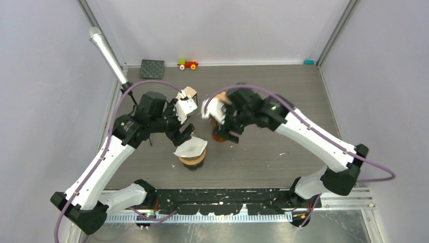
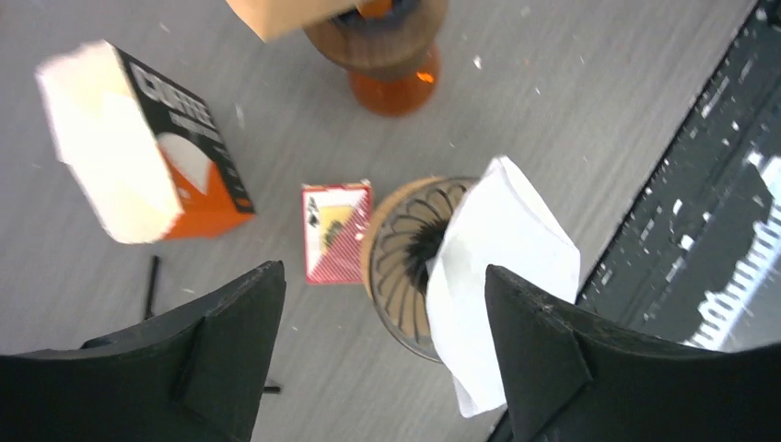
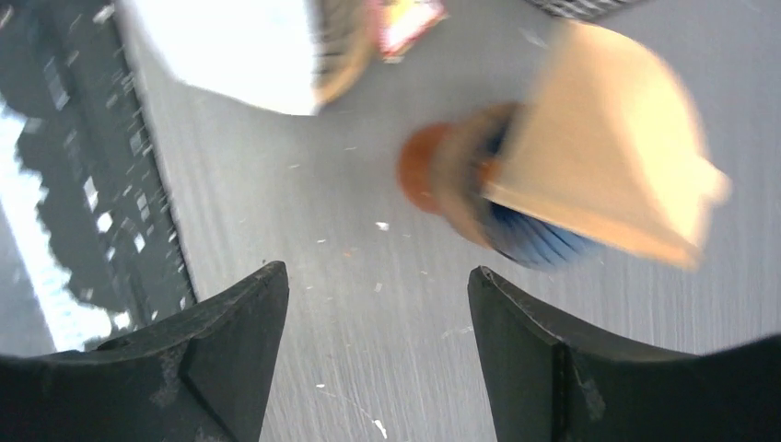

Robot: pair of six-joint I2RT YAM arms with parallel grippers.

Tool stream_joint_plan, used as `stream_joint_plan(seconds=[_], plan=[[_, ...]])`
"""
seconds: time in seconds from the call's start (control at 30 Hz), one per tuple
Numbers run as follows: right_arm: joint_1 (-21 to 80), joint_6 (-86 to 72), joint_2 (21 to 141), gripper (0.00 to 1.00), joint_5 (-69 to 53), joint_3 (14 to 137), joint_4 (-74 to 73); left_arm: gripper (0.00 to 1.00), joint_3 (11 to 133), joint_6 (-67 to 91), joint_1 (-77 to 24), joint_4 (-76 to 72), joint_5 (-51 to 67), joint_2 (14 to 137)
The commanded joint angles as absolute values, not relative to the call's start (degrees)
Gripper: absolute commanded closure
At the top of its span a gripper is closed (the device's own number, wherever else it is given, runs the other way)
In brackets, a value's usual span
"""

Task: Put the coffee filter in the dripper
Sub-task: Place the coffee filter in the coffee dripper, then reset both arms

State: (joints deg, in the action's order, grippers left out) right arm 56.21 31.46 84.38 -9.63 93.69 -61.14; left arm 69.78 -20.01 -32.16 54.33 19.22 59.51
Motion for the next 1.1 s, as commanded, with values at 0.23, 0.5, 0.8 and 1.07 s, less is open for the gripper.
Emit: stream_joint_plan(seconds=[0.23, 0.5, 0.8, 1.07], plan=[[28.04, 10.09, 71.31, 0.15, -2.07, 91.73, -42.17, 0.0, 75.11, -10.89, -29.49, 35.33, 3.4, 59.03], [14.74, 1.2, 65.08, 0.07, 5.43, 83.61, -32.19, 0.0, 72.87, -5.75, -26.14, 24.36, -6.8, 58.95], [12.73, 1.45, 58.58, 0.07, 2.76, 72.54, -22.25, 0.0, 63.34, -1.51, -21.67, 13.32, -10.44, 56.73], [12.71, 0.65, 57.0, 0.07, 2.2, 68.82, -20.46, 0.0, 60.29, -2.53, -21.36, 10.36, -7.22, 55.0]])
